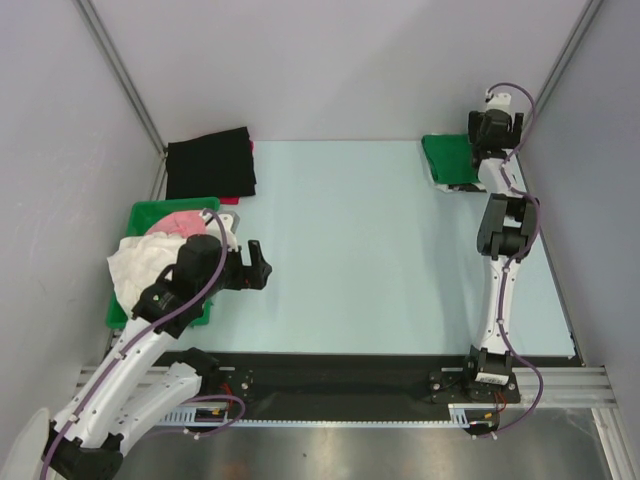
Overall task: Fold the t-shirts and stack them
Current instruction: Neatly place the folded tshirt to the corner, then reset both grippers
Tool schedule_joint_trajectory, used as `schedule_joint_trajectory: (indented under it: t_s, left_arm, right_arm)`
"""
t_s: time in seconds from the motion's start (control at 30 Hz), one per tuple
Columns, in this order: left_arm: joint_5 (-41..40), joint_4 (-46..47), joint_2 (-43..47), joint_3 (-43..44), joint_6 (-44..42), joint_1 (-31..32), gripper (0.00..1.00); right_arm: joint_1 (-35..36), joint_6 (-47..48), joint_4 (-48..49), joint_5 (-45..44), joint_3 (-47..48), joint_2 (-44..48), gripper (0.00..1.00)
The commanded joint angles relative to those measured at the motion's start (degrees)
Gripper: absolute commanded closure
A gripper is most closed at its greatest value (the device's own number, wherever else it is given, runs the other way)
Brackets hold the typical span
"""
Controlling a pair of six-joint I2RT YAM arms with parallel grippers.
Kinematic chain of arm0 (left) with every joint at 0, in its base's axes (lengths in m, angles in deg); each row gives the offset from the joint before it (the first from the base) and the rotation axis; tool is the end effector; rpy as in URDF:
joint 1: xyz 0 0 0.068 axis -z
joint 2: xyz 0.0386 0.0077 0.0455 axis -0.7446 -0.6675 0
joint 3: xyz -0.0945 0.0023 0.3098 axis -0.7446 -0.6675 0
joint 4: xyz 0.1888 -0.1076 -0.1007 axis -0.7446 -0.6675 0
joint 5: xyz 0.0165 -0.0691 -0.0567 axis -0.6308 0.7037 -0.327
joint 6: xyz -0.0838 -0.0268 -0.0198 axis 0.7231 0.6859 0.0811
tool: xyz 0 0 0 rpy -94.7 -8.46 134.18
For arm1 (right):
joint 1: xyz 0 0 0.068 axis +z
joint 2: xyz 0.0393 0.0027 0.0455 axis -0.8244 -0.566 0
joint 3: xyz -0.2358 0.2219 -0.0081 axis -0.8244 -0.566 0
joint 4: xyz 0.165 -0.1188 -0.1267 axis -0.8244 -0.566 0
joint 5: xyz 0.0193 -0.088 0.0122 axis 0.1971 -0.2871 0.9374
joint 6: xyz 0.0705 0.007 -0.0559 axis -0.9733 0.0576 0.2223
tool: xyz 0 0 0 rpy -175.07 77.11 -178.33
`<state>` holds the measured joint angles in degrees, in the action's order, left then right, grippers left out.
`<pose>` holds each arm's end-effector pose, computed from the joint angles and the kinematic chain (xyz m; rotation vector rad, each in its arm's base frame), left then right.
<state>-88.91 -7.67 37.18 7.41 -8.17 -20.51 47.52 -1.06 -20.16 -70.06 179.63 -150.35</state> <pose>0.1148 -0.0540 0.3079 0.1167 2.1870 -0.3980 0.6566 -0.1198 0.2308 0.1287 1.7909 -0.6060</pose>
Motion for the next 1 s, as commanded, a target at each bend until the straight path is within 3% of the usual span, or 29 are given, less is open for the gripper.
schedule_joint_trajectory:
  t_s: [0.0,0.27,0.43,0.53,0.63,0.77,0.8,0.97]
  left_arm:
    - [0.1,1.9,0.8,0.1,-0.2,-0.2,0.07]
    - [0.3,1.8,2.8,0.1,-0.2,-0.1,0.06]
    - [0.3,1.8,3.1,0.2,-0.2,-0.2,0.06]
    - [0.3,1.8,4.1,0.2,-0.2,-0.2,0.05]
    - [0.2,1.9,5.2,0.2,-0.3,-0.2,0.05]
    - [1.5,2.1,6.3,0.4,-0.7,-0.5,0.04]
    - [2.1,2.2,6.7,0.4,-1.1,-0.8,0.03]
    - [0.7,2.6,10.3,0.0,-1.3,-1.3,0.0]
  right_arm:
    - [1.2,-5.2,8.3,-9.7,-2.3,4.0,0.0]
    - [4.3,-14.1,7.7,-13.2,-19.8,26.2,0.0]
    - [7.7,-30.8,-9.9,-1.7,-28.0,43.3,0.0]
    - [13.7,-37.6,-15.8,-0.9,-38.7,53.6,0.0]
    - [26.1,-37.8,-15.6,-6.4,-52.6,63.1,0.0]
    - [43.7,-45.1,-15.9,-11.2,-66.4,71.5,0.0]
    - [52.1,-46.1,-13.7,-15.2,-69.7,72.8,0.0]
    - [70.7,-45.5,2.9,-27.9,-88.8,74.1,0.0]
